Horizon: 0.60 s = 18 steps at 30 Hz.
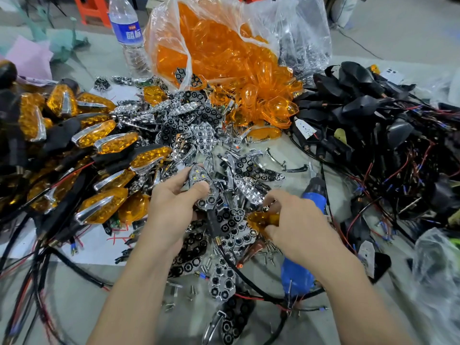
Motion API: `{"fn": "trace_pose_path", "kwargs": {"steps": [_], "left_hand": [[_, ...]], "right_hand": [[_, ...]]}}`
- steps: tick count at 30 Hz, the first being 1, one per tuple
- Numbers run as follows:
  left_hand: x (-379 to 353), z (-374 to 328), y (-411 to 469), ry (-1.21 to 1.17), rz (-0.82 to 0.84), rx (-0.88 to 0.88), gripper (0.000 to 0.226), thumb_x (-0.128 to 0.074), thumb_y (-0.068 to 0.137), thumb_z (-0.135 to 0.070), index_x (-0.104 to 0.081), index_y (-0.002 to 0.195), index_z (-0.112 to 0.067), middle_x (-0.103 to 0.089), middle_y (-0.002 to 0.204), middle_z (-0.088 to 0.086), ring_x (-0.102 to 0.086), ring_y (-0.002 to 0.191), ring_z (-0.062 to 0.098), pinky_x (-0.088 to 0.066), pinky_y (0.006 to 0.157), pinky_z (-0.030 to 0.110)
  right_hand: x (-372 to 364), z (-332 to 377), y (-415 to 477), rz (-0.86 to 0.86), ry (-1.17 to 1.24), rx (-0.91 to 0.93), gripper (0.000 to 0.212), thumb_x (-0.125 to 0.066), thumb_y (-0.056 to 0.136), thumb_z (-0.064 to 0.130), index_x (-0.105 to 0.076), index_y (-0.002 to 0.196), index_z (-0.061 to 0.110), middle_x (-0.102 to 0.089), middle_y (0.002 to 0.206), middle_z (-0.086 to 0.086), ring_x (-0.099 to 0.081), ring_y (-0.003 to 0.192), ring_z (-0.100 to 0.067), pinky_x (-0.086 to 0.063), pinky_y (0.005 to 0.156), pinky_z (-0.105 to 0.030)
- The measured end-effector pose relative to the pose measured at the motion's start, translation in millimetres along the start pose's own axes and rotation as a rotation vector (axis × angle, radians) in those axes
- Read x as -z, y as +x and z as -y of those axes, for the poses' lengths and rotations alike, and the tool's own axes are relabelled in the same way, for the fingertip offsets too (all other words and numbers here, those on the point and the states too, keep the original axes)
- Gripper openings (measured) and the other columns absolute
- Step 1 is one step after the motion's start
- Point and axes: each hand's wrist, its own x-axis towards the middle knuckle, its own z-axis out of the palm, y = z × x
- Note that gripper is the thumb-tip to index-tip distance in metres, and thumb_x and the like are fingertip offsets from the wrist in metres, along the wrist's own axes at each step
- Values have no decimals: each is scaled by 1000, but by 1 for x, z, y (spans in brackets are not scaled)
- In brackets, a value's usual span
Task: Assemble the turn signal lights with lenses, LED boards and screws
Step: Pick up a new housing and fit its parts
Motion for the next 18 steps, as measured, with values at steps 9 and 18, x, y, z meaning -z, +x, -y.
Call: {"fn": "trace_pose_path", "kwargs": {"steps": [9, 18], "left_hand": [[-20, 0, -17, 156, 234, -113, 54, -78, 86, -5, -76, 76, -58, -69, 71, -18, -64, 70, -1, -58, 74, 31], [-25, -2, -17, 85, 154, -230, 59, -72, 90, 0, -77, 83, -58, -79, 83, -12, -70, 72, -1, -52, 64, 14]], "right_hand": [[-15, 25, -10, -527, 580, 17, 45, -76, 84, 15, -63, 82, 57, -66, 85, 37, -65, 70, 4, -51, 62, -11], [-19, 32, -16, -86, 807, 228, 60, -68, 86, 17, -63, 138, 46, -68, 124, 33, -64, 112, 10, -50, 97, -14]]}}
